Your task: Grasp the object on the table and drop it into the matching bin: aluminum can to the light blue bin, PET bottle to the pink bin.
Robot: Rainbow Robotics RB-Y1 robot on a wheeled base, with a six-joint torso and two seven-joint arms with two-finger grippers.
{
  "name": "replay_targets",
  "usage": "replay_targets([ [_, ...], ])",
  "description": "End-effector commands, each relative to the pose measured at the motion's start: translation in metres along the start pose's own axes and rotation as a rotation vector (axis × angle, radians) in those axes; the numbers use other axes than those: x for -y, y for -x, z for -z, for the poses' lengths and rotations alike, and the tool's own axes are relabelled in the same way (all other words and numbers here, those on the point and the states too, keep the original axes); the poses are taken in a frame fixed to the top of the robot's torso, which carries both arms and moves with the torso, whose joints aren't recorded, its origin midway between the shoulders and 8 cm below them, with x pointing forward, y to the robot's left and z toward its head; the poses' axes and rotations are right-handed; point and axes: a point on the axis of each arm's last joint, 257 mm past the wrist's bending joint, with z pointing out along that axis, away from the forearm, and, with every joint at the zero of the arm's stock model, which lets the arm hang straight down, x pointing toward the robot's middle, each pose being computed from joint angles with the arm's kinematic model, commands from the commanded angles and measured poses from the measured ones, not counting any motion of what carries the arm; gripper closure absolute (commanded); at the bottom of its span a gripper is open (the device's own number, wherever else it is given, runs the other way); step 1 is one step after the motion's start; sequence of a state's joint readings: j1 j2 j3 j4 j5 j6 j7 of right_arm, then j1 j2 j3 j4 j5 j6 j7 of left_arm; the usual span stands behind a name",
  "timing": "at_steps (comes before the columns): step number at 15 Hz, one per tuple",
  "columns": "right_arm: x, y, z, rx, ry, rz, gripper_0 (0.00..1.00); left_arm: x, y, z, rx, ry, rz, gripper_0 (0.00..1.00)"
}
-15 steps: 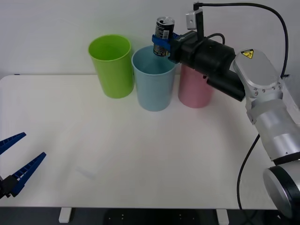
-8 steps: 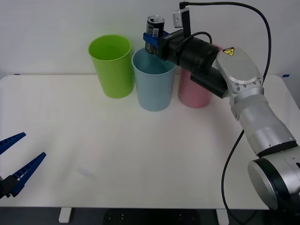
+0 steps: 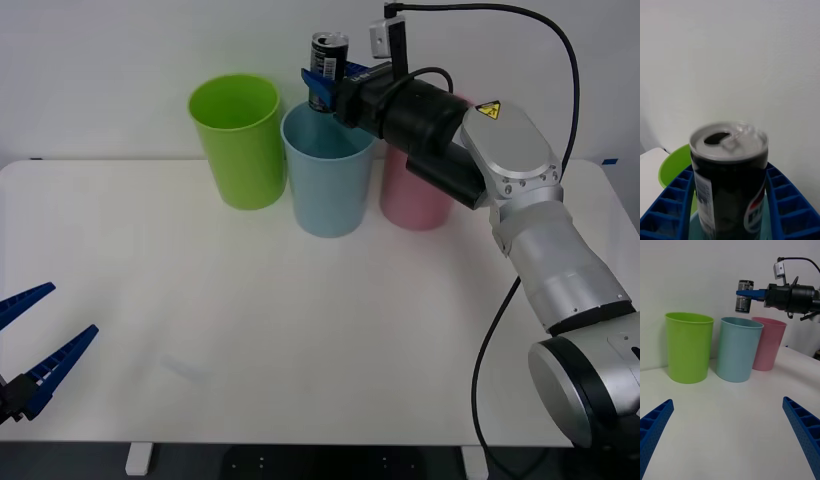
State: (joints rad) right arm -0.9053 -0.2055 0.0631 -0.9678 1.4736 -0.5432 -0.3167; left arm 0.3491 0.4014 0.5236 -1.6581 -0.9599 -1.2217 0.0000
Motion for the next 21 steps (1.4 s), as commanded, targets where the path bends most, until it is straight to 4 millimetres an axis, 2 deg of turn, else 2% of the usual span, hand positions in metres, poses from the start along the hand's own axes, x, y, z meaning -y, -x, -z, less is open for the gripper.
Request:
replay_targets([
  [1,0.000,0.000,0.001,0.004,0.003,-0.007,0.00,0.000,0.000,0.000,0.000,0.000,0.000,0.00],
  [6,0.004,0.003,0.004,0.009,0.005,-0.012,0.00,0.000,0.000,0.000,0.000,0.000,0.000,0.00],
  [9,0.009,0.004,0.017,0.018,0.010,-0.009,0.00,0.000,0.000,0.000,0.000,0.000,0.000,0.00],
  [14,-0.001,0.005,0.067,0.054,0.051,0.026,0.00,0.000,0.000,0.000,0.000,0.000,0.000,0.00],
  [21,-0.005,-0.017,0.151,0.025,0.120,0.047,0.00,0.000,0.000,0.000,0.000,0.000,0.000,0.00],
])
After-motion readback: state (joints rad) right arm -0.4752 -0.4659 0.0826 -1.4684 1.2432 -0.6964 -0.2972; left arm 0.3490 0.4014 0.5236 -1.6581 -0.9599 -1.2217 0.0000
